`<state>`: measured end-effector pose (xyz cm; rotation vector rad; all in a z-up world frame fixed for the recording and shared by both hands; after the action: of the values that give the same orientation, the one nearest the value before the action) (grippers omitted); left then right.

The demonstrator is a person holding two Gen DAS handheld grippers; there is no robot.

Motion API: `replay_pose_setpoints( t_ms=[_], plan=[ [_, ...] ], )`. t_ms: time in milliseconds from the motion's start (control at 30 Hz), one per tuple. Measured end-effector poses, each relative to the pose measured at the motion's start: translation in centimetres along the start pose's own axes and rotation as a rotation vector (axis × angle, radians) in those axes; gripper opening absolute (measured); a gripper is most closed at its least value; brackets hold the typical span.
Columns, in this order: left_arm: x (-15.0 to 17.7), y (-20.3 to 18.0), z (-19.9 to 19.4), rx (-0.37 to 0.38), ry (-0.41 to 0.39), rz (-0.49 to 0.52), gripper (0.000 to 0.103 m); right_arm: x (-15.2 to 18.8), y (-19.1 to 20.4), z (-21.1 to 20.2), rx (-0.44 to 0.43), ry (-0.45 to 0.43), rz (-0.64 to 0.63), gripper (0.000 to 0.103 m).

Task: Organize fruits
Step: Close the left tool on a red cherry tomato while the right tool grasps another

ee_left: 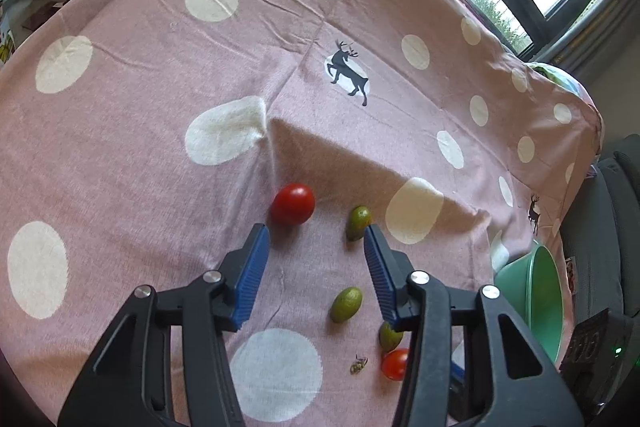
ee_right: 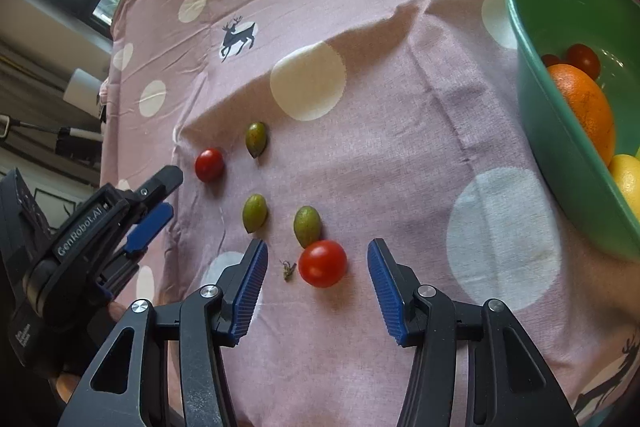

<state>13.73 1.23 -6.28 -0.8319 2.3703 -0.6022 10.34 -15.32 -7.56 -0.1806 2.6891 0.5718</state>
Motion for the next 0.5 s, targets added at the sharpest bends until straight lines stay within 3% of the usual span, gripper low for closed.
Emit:
replay_pose_setpoints(
  t_ms=[333, 500],
  plan=[
    [-1.1, 0.6, 2.6, -0.002, 0.042, -0.025, 0.044, -0.1, 0.5, 1.9, 0.065, 0.057, -0.052, 0.053],
    [-1.3, 0.9, 3.8, -0.037, 0.048, -0.029, 0.043, 0.1, 0.5, 2.1, 0.078, 0.07, -0.067, 0.053]
  ],
)
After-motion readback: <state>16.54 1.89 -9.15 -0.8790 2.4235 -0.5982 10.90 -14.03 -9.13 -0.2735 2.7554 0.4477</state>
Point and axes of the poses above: each gripper's, at about its wrist camera, not at the fingertips, and z roughly the way its jaws point, y to its left, x to its underside, the point moved 6 cm from there along z, roughly the way its jaws point, and after that the axes turned 15 degrees about -z, right-handed, at the moved point
